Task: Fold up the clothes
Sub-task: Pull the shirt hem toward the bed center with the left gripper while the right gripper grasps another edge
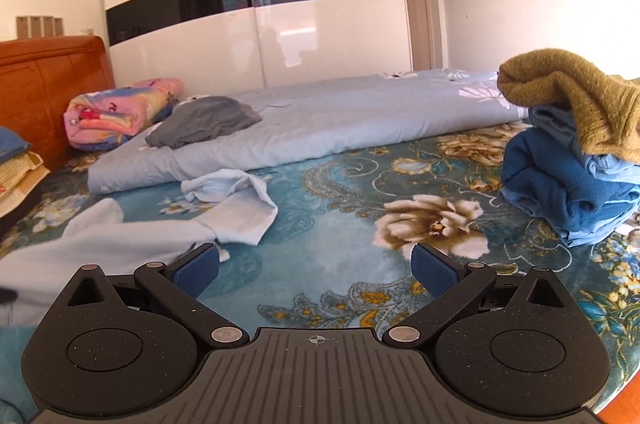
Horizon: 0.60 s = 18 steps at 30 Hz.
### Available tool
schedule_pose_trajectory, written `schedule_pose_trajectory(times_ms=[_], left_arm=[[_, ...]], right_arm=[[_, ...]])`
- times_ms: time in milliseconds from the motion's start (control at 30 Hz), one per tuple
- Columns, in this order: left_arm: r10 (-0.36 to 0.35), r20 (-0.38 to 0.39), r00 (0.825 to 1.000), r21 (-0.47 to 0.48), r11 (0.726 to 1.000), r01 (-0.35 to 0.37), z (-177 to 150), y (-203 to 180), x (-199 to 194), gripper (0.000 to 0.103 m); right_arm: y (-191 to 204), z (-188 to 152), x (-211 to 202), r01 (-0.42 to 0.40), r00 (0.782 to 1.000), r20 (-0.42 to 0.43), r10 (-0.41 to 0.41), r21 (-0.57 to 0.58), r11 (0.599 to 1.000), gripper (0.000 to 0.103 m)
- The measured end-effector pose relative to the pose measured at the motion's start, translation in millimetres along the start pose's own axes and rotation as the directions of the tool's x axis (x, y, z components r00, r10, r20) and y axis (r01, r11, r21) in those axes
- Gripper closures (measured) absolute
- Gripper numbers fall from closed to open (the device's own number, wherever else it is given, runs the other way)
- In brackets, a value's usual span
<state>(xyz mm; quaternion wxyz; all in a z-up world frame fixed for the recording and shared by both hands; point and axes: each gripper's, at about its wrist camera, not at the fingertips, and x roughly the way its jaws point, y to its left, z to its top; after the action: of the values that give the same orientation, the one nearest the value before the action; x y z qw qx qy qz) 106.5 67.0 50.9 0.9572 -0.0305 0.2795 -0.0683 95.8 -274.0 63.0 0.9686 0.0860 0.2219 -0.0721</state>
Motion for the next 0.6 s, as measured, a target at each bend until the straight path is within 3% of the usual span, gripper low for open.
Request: schedule_pose_trajectory(times_ms=[200,600], left_arm=[[0.006,-0.04,0.999,-0.053,0.999,-0.008,-25.2,18.9,-14.7,0.095],[0.018,-0.053,0.998,-0.022,1.0,-0.019,-37.6,23.8,-27.6,0.081]], right_arm=[[11.9,-6.0,-18.8,-0.013,1.0,-0.013,0.013,-0.02,1.0,0.0],[35.6,-11.2,-28.9,-0.054,0.998,-0.036,0.052,-0.053,0.997,0.0]])
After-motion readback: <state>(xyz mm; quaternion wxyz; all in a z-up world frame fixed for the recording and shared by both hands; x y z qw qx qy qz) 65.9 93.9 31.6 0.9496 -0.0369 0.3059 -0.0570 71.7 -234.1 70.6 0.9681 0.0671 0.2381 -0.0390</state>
